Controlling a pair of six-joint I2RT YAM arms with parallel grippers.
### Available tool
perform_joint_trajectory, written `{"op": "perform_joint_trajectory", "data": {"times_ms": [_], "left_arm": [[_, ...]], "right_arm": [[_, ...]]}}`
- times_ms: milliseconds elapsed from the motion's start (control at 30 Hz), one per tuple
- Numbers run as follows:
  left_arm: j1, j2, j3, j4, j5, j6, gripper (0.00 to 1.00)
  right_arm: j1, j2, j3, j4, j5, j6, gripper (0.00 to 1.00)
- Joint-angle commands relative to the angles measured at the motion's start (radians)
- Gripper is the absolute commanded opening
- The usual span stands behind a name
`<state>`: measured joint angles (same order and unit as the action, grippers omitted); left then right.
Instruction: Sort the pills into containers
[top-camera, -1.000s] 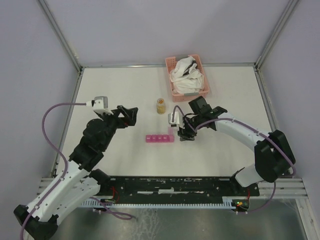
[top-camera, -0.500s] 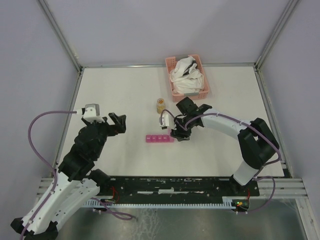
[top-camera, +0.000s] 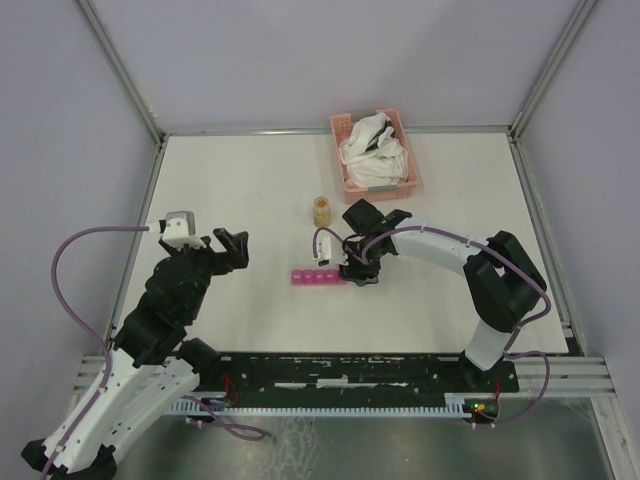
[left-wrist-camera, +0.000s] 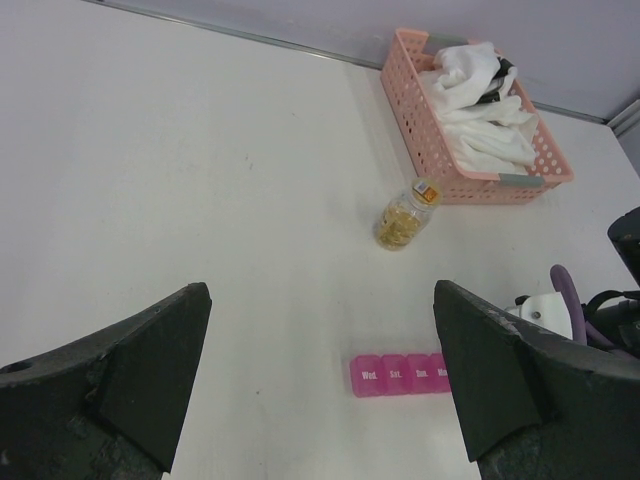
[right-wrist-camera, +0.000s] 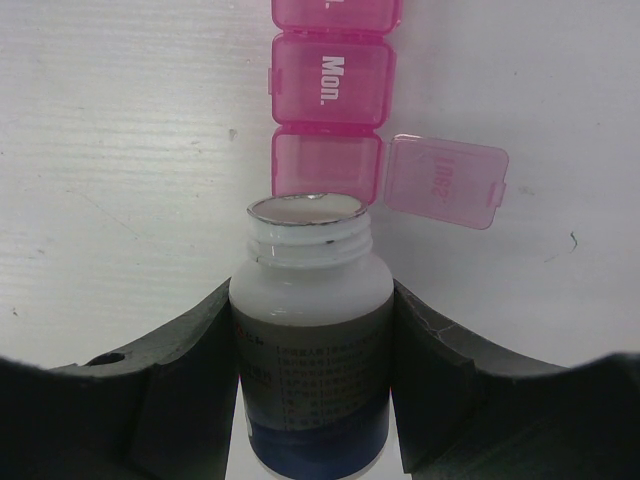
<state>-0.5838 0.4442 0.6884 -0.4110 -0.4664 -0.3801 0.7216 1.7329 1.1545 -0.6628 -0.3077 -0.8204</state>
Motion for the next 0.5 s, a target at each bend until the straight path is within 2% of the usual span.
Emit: {"op": "perform_joint_trajectory", "data": {"times_ms": [0,467], "left_arm": [[0.005,-0.004,-0.001,0.020,-0.008,0.040,0.99],[0.006,-0.003,-0.003,0.022,-0.005,0.040,0.99]], "right_arm": [[0.011,0.021,0.054,-0.010,0.032,-0.001,0.01],[0.042,0.054,0.095,-0.050,0.105,0.009,0.01]]}}
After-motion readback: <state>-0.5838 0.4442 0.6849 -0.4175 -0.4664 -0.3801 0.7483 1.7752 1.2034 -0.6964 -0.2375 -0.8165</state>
